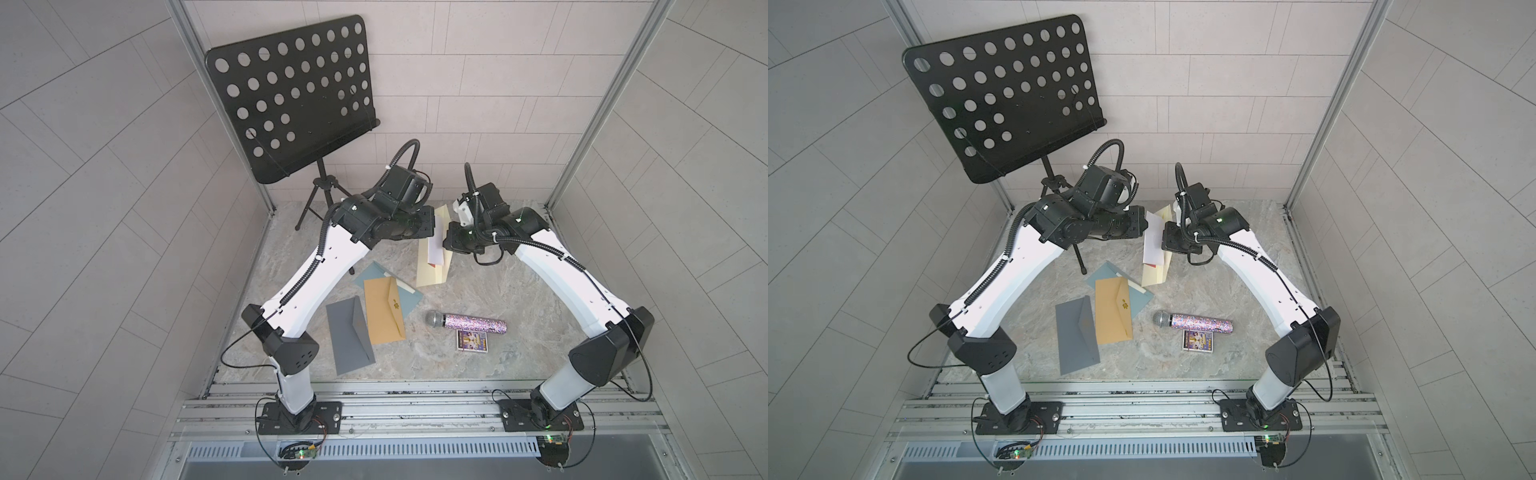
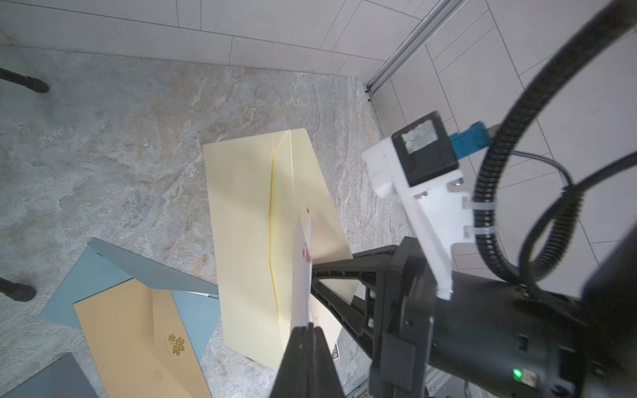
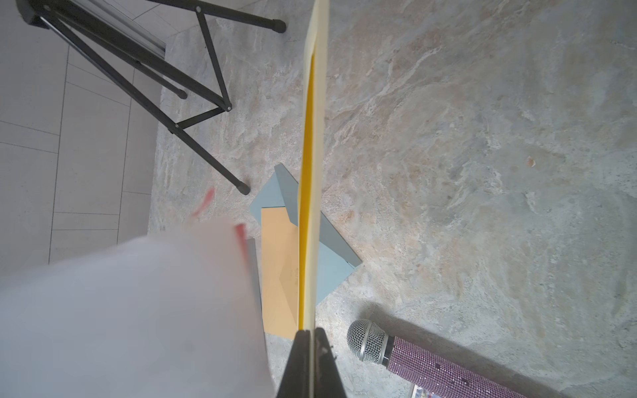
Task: Take the letter paper out of the envelope
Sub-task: Take out the letter paper from the envelope, then place the envelope at the center of the board.
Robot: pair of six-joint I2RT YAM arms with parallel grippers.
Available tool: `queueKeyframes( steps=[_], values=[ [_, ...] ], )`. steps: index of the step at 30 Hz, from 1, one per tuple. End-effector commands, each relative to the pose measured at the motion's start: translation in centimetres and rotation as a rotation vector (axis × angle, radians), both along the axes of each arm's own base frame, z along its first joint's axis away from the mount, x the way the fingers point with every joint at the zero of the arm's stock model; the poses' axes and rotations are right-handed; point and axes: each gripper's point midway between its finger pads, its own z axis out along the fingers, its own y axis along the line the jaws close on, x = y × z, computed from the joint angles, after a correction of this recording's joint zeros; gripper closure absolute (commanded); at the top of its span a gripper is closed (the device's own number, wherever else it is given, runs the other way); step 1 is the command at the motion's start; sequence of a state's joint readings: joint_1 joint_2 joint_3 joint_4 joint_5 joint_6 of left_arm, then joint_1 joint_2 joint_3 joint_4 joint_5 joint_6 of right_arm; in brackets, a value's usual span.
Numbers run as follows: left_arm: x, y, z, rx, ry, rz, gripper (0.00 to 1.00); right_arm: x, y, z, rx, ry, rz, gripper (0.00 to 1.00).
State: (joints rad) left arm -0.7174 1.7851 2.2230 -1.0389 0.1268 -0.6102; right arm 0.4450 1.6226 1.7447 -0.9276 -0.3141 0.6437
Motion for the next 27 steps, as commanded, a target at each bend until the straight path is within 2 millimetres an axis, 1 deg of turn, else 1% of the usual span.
queueKeyframes(
  steps=[1,5,7,10,14,16,19,23,27],
  values=[
    [-0.2,2.0,2.9,-0.048,-0.049,0.048,1.00,1.4,-0.5,-0.7,0.018,0.005,-0.045,1.00],
    [-0.1,4.5,2.4,-0.019,-0.043,0.103,1.00,4.0,-0.2,-1.9,0.078,-0.008,-0.087,1.00],
    [-0.1,5.7,1.4,-0.004,-0.025,0.132,1.00,5.6,0.2,-2.7,0.102,-0.018,-0.101,1.00],
    [-0.4,7.3,-0.2,0.014,0.003,0.162,1.00,7.8,0.8,-4.6,0.123,0.007,-0.115,1.00],
    [-1.3,8.4,-2.4,0.028,0.038,0.178,1.00,11.0,1.3,-6.8,0.147,-0.006,-0.157,1.00],
    [-1.8,8.9,-3.3,0.039,0.052,0.187,1.00,12.7,1.9,-7.8,0.188,-0.005,-0.169,1.00],
    [-2.5,9.5,-4.5,0.054,0.068,0.194,1.00,14.7,2.8,-9.8,0.206,0.034,-0.189,1.00],
    [-3.1,10.6,-5.4,0.078,0.076,0.208,1.00,17.0,3.9,-12.0,0.236,0.052,-0.215,1.00],
    [-3.4,11.6,-6.0,0.090,0.090,0.222,1.00,18.7,4.7,-13.7,0.260,0.069,-0.229,1.00]
  ],
)
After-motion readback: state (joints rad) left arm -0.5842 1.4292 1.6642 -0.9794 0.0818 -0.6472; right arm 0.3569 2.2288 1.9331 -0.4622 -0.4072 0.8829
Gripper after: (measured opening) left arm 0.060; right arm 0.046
